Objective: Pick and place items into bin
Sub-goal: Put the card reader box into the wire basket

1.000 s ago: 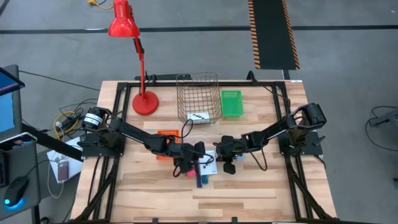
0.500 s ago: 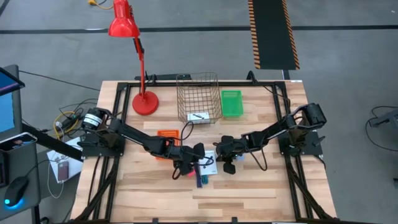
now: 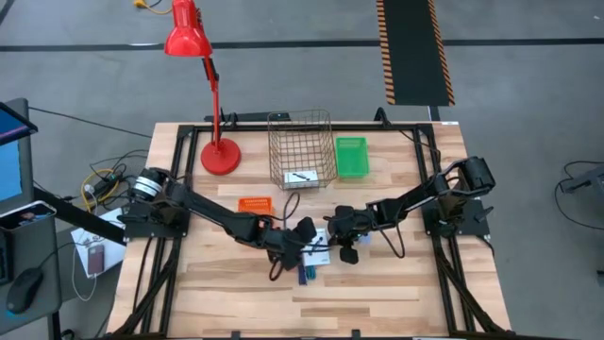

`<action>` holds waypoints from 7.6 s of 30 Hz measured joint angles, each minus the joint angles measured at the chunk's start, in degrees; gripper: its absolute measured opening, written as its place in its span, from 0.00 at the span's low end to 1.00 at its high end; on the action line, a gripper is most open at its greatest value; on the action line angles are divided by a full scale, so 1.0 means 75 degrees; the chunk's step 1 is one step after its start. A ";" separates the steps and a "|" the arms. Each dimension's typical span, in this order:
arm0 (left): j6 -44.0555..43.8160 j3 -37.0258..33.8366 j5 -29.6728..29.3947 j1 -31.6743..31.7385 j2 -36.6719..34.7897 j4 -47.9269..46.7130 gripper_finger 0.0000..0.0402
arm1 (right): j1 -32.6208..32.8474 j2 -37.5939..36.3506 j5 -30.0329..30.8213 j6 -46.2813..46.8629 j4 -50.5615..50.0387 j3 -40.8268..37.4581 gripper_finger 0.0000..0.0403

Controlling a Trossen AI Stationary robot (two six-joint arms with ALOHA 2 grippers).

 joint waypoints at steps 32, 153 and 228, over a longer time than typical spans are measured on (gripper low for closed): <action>-0.0902 0.1575 0.0359 0.0089 0.0833 -0.2567 0.34 | -0.0239 0.0000 -0.0376 -0.0649 0.0147 -0.0006 0.00; -0.0135 0.2128 -0.2403 -0.0558 0.1411 -0.2138 0.00 | -0.0274 0.0000 -0.0795 -0.1250 0.0125 -0.0003 0.00; -0.0442 0.2435 -0.1826 -0.0109 0.1429 -0.1784 0.14 | -0.0201 -0.0006 -0.0784 -0.1247 0.0130 0.0003 0.00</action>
